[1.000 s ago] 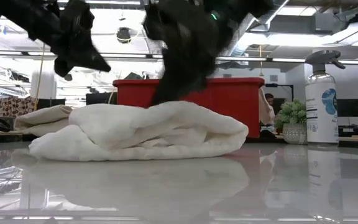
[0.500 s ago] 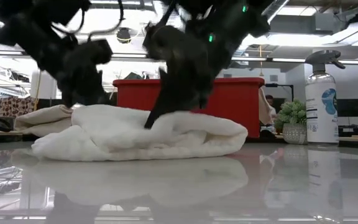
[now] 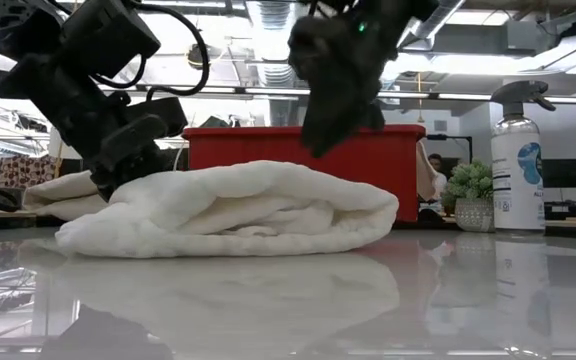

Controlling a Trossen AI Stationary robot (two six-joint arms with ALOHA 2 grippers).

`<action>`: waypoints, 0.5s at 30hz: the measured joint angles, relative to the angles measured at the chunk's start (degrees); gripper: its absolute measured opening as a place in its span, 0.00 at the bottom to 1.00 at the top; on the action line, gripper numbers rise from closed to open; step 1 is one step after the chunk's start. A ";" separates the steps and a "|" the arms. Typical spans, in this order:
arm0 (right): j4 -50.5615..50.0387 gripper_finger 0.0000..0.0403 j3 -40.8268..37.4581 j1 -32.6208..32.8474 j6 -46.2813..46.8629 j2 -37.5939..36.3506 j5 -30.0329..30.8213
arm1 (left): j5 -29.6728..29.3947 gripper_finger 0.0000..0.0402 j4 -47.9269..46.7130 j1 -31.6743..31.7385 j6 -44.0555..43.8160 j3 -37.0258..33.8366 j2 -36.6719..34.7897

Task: Fold Laundry from Bin
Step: Fold the white shirt, then move the white shirt to the bottom left of the table

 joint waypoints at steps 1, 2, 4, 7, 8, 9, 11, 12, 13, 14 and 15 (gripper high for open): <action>0.08 0.47 -0.02 -1.06 0.02 0.35 -0.11 | -0.37 0.00 -0.13 0.00 0.02 0.00 0.00; 0.62 0.53 -0.01 -2.05 0.04 0.84 -0.27 | -0.48 0.00 -0.23 -0.02 0.02 0.00 0.00; 0.58 0.65 0.09 -3.91 0.07 2.07 -0.72 | -0.35 0.00 -0.45 -0.02 -0.20 0.00 0.00; 0.56 0.81 0.02 -6.25 0.47 5.47 -1.26 | -0.32 0.00 -0.50 -0.09 -0.47 0.00 0.00; 0.48 0.85 -0.08 -6.93 0.61 6.43 -2.27 | -0.38 0.00 -0.53 -0.09 -0.46 0.00 0.00; 0.93 0.88 -0.09 -7.60 0.65 7.38 -3.67 | -0.38 0.00 -0.78 -0.09 -0.46 0.00 0.00; 3.07 0.92 -0.07 -8.76 0.87 8.61 -7.00 | -0.42 0.00 -1.00 -0.09 -0.46 -0.02 0.00; 3.98 0.94 -0.07 -9.19 0.95 9.28 -8.65 | -0.45 0.00 -1.03 -0.09 -0.48 -0.02 0.00; 5.07 0.94 -0.07 -9.57 1.06 9.90 -10.23 | -0.70 0.00 -1.11 -0.09 -0.48 -0.02 0.01; 5.94 0.95 -0.03 -9.87 1.06 10.42 -11.52 | -1.05 0.00 -1.06 -0.11 -0.46 -0.03 0.02; 6.25 0.95 0.00 -10.02 1.03 11.16 -12.60 | -1.30 0.00 -0.94 -0.11 -0.49 -0.04 0.02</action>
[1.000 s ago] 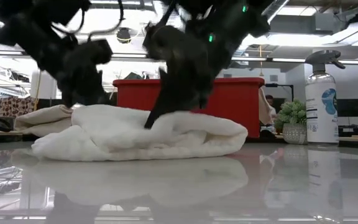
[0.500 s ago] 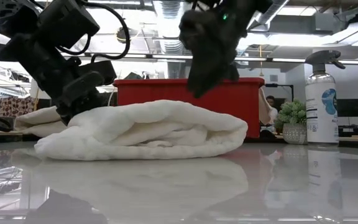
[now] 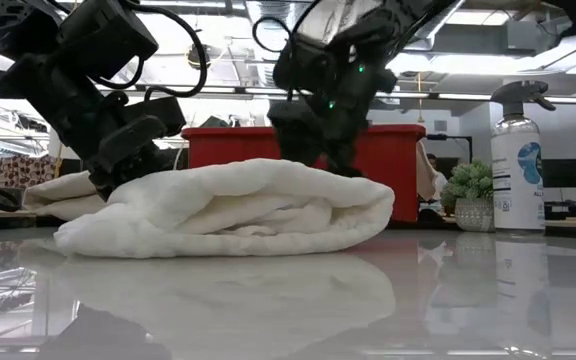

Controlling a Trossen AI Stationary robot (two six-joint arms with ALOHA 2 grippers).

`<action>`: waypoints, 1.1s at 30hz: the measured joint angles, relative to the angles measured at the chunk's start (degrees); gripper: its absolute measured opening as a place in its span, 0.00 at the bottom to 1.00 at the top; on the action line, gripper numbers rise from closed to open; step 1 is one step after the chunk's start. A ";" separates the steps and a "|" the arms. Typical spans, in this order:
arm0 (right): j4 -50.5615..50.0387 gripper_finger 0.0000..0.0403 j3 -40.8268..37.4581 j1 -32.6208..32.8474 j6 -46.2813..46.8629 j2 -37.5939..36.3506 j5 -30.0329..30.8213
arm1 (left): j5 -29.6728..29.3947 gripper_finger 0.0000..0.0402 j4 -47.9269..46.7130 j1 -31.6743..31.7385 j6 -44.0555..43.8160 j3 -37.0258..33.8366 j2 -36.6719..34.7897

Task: Fold Laundry from Bin
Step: Move the white shirt to the bottom left of the table

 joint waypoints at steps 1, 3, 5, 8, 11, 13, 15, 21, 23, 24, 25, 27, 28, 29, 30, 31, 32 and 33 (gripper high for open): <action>0.01 0.95 0.00 -0.19 0.00 0.73 -0.64 | -0.11 0.00 0.00 0.00 -0.04 0.00 0.00; -0.03 0.95 0.10 -0.47 -0.17 2.40 -1.38 | -0.15 0.00 0.34 0.00 -0.29 -0.45 0.00; 0.84 0.95 0.31 -0.61 -0.83 4.24 -4.19 | -0.28 0.00 0.86 0.00 -1.61 -1.28 0.00; 4.81 0.94 0.41 -0.49 -1.31 7.82 -8.83 | -0.57 0.00 2.52 -0.01 -3.67 -2.92 -0.07; 10.63 0.88 0.51 0.09 -0.40 10.97 -13.13 | -1.18 0.00 4.80 -0.02 -3.95 -4.40 -0.11; 12.98 0.81 0.52 0.53 0.24 12.26 -13.59 | -1.56 0.00 7.29 -0.02 -4.12 -5.51 -0.09; 14.04 0.72 0.51 0.57 1.25 12.78 -13.49 | -1.82 0.00 8.27 -0.01 -4.66 -6.05 -0.07; 13.19 0.23 0.20 -0.71 3.62 12.80 -12.16 | -1.10 0.00 8.30 0.02 -4.05 -6.13 -0.16; 13.20 0.14 0.07 -1.21 2.59 12.24 -12.65 | -0.63 0.00 7.67 0.07 -3.93 -5.80 -1.05; 13.05 0.14 0.04 -1.42 2.28 11.76 -12.67 | -0.44 0.00 7.26 0.10 -3.78 -5.35 -1.66; 12.96 0.14 0.02 -1.57 2.29 11.25 -12.78 | -0.27 0.00 7.01 0.12 -3.55 -4.75 -2.71; 11.97 0.14 -0.04 -1.65 1.81 8.99 -12.35 | 0.30 0.00 5.81 0.11 -2.34 -3.70 -5.70; 11.36 0.14 -0.17 -1.75 1.60 7.84 -11.37 | 0.40 0.00 5.50 0.11 -1.86 -2.71 -7.45; 10.49 0.14 -0.36 -1.85 1.46 6.51 -10.50 | 0.42 0.00 4.99 0.11 -1.36 -1.44 -9.48; 9.90 0.14 -0.42 -2.06 1.41 5.05 -9.82 | 0.27 0.00 3.80 0.08 -0.51 -0.34 -12.16; 8.84 0.14 -0.59 -2.30 1.15 3.50 -8.66 | 0.04 0.00 1.80 0.07 0.48 0.84 -14.63; 8.57 0.14 -0.58 -2.73 0.78 2.11 -7.52 | -0.52 0.00 -0.60 0.18 1.29 2.39 -16.99; 8.84 0.14 -0.45 -3.23 0.49 0.53 -6.95 | -1.70 0.00 -3.38 0.29 2.02 3.89 -19.27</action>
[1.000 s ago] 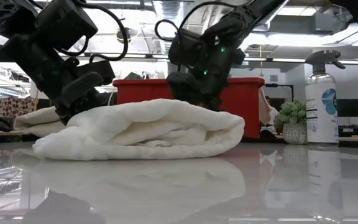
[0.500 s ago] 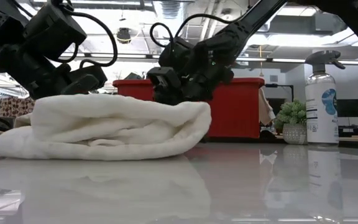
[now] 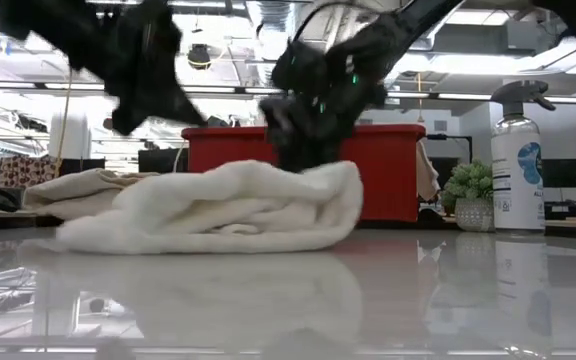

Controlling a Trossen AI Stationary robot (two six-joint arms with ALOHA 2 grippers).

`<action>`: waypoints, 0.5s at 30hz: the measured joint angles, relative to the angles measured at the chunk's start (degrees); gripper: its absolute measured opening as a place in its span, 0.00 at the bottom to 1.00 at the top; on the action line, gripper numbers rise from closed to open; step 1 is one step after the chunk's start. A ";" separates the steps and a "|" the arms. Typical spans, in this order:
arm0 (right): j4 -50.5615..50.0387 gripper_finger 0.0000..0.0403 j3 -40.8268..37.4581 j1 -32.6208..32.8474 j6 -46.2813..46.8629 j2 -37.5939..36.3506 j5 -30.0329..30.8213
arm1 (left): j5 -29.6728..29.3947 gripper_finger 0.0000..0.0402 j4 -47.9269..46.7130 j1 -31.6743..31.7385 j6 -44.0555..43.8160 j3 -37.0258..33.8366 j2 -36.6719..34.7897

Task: Fold Laundry from Bin
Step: Move the white shirt to the bottom left of the table

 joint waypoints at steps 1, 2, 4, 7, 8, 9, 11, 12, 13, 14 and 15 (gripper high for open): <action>0.18 0.14 0.08 -0.54 -0.10 -1.50 0.46 | -1.77 0.00 -3.61 0.03 0.46 1.37 -2.63; 0.22 0.14 0.20 -1.11 -0.10 -2.65 0.51 | -4.05 0.00 -7.44 0.08 0.82 3.05 -5.06; 0.34 0.14 0.26 -2.26 -0.16 -4.86 0.62 | -8.29 0.00 -12.94 0.34 1.07 6.55 -9.17; 0.07 0.14 0.26 -3.40 -0.71 -6.69 2.74 | -12.33 0.00 -20.74 0.38 2.43 9.91 -13.68; -0.09 0.14 0.25 -3.91 -0.89 -7.09 2.79 | -13.24 0.00 -21.68 0.38 3.15 10.71 -14.66; 0.01 0.14 0.27 -4.29 -0.93 -7.30 2.78 | -13.96 0.00 -22.87 0.38 3.55 11.12 -15.75; -1.78 0.14 0.39 -4.86 -1.13 -7.40 2.79 | -15.00 0.00 -24.35 0.45 3.66 11.36 -17.62; -3.85 0.14 0.38 -4.95 -1.41 -7.30 2.88 | -15.25 0.00 -24.80 0.53 3.52 11.43 -18.11; -6.03 0.14 0.37 -5.09 -1.81 -6.87 3.32 | -15.37 0.00 -25.66 0.52 3.31 11.43 -18.46; -7.79 0.14 0.37 -5.18 -2.01 -6.29 3.61 | -15.39 0.00 -26.69 0.54 3.15 11.41 -18.62; -9.61 0.14 0.37 -5.16 -2.18 -5.90 3.89 | -15.35 0.00 -27.13 0.54 2.91 11.41 -18.65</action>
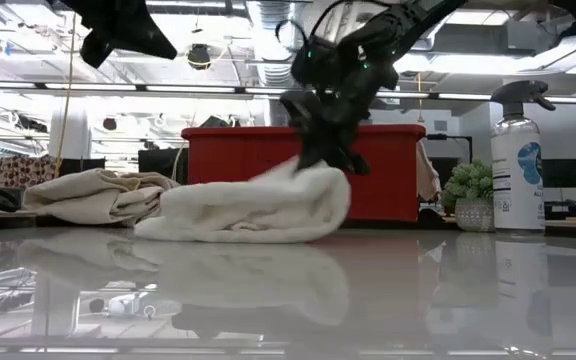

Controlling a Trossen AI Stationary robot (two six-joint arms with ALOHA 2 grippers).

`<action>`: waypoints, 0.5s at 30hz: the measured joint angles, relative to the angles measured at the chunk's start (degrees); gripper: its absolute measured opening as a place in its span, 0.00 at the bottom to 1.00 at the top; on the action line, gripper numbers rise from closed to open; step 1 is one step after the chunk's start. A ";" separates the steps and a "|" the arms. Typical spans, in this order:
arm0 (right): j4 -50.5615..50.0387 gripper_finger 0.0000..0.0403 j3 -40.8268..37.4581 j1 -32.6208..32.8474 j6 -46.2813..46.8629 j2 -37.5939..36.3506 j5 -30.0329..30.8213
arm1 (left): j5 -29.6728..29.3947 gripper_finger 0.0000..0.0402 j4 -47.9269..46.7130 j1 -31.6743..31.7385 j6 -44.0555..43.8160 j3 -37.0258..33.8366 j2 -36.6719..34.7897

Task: Fold Laundry from Bin
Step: Move the white shirt to the bottom left of the table

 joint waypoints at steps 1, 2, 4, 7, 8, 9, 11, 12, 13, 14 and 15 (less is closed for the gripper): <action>-1.75 0.14 -0.01 0.09 -0.59 0.69 0.20 | 0.07 0.00 -0.40 0.00 -0.53 0.00 0.02; -3.03 0.14 -0.02 0.32 -1.09 1.34 0.21 | 0.31 0.00 -0.93 -0.10 -1.13 0.00 0.02; -4.81 0.14 -0.02 1.18 -1.33 2.22 0.26 | 1.71 0.00 -1.15 -0.13 -1.50 0.00 0.03; -4.85 0.14 -0.02 3.80 -0.97 3.47 0.23 | 3.66 0.00 -1.14 -0.15 -1.96 0.00 0.15; -4.46 0.14 -0.02 5.03 -0.80 4.16 0.25 | 3.83 0.00 -1.18 -0.22 -2.28 0.00 0.14; -3.33 0.14 0.00 6.27 0.17 4.88 0.09 | 3.93 0.00 -1.13 -0.24 -2.48 0.00 0.06; -0.86 0.14 0.02 8.92 3.11 5.43 -0.46 | 3.93 0.00 -1.25 -0.25 -2.45 0.00 -0.39; 0.79 0.14 0.03 10.36 4.10 6.27 -0.82 | 3.91 0.00 -1.14 -0.26 -2.43 0.01 -0.56; 2.96 0.14 0.15 11.84 5.27 7.19 -1.45 | 3.84 0.00 -1.33 -0.26 -2.37 0.14 -0.82; 5.43 0.14 0.33 13.15 6.67 7.59 -2.12 | 3.67 0.00 -1.64 -0.24 -2.02 0.20 -1.24; 7.57 0.14 0.35 14.41 8.12 8.18 -2.45 | 3.48 0.00 -1.79 -0.24 -1.53 0.22 -1.50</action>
